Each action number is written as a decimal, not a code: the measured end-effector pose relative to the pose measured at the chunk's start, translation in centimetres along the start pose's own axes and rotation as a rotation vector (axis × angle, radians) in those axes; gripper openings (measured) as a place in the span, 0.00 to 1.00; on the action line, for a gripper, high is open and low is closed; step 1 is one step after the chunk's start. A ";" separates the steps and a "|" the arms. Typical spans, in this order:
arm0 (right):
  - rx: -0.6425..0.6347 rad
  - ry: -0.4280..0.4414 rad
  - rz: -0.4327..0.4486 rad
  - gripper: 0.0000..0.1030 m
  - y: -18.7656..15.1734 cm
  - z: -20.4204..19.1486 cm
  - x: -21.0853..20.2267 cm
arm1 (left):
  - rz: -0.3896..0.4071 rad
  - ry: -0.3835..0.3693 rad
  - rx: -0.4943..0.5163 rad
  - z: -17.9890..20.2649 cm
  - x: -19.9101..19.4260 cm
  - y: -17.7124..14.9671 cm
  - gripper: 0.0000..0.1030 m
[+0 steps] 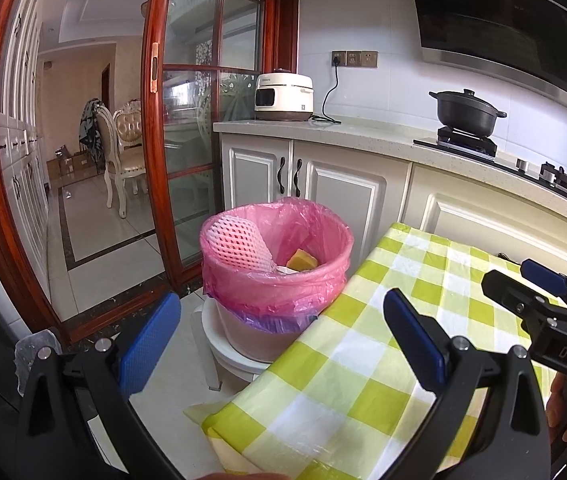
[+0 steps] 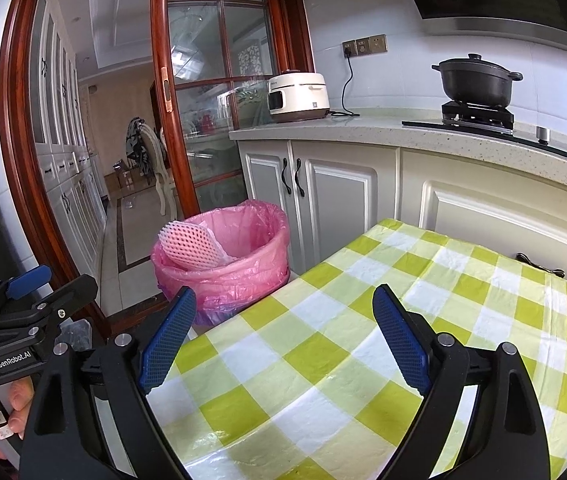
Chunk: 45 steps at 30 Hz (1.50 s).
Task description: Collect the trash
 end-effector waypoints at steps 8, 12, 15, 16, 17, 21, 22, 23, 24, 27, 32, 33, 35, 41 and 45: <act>0.010 -0.004 0.005 0.82 0.1 0.1 -0.1 | 0.005 -0.002 0.008 0.1 -0.1 0.0 0.95; 0.014 -0.006 0.007 0.82 0.1 0.3 -0.3 | 0.004 -0.003 0.009 0.3 0.0 0.0 0.95; 0.014 -0.006 0.005 0.82 0.1 0.3 -0.3 | 0.003 -0.004 0.010 0.3 0.0 -0.1 0.95; 0.012 -0.007 0.006 0.82 0.1 0.3 -0.3 | 0.002 -0.005 0.010 0.3 0.0 -0.1 0.95; 0.012 -0.006 0.006 0.82 0.1 0.4 -0.3 | 0.002 -0.006 0.010 0.4 0.0 -0.1 0.95; 0.011 -0.005 0.003 0.82 0.0 0.3 -0.4 | 0.002 -0.007 0.012 0.5 0.1 -0.1 0.95; 0.012 -0.004 0.003 0.82 0.0 0.3 -0.4 | 0.002 -0.007 0.010 0.5 0.1 -0.1 0.95; 0.014 -0.003 0.003 0.82 0.0 0.3 -0.4 | 0.002 -0.007 0.009 0.5 0.1 -0.1 0.95; 0.015 -0.003 0.003 0.82 0.0 0.3 -0.4 | 0.002 -0.006 0.011 0.5 0.1 -0.1 0.95; 0.016 -0.005 0.003 0.82 0.1 0.3 -0.4 | 0.002 -0.006 0.011 0.5 0.1 -0.1 0.95; 0.014 -0.003 0.004 0.82 0.1 0.2 -0.4 | 0.002 -0.006 0.012 0.5 0.2 -0.1 0.95; 0.014 -0.002 0.002 0.82 0.1 0.2 -0.4 | 0.002 -0.005 0.012 0.4 0.2 -0.1 0.95; 0.014 -0.003 0.003 0.82 0.1 0.2 -0.4 | 0.000 -0.006 0.012 0.4 0.2 -0.2 0.95; 0.019 -0.002 0.004 0.82 0.2 0.3 -0.3 | 0.003 -0.006 0.013 0.5 0.1 -0.1 0.95; 0.020 -0.001 0.005 0.82 0.2 0.3 -0.3 | 0.002 -0.006 0.011 0.5 0.1 -0.1 0.95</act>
Point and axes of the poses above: each gripper's, at about its wrist camera, not at the fingertips, and x roughly the way its jaws point, z to its right, y to its top, the point moved 8 cm from there along x, roughly the way its jaws point, and after that the axes turned 5 degrees about -z, right-handed, at the moved point
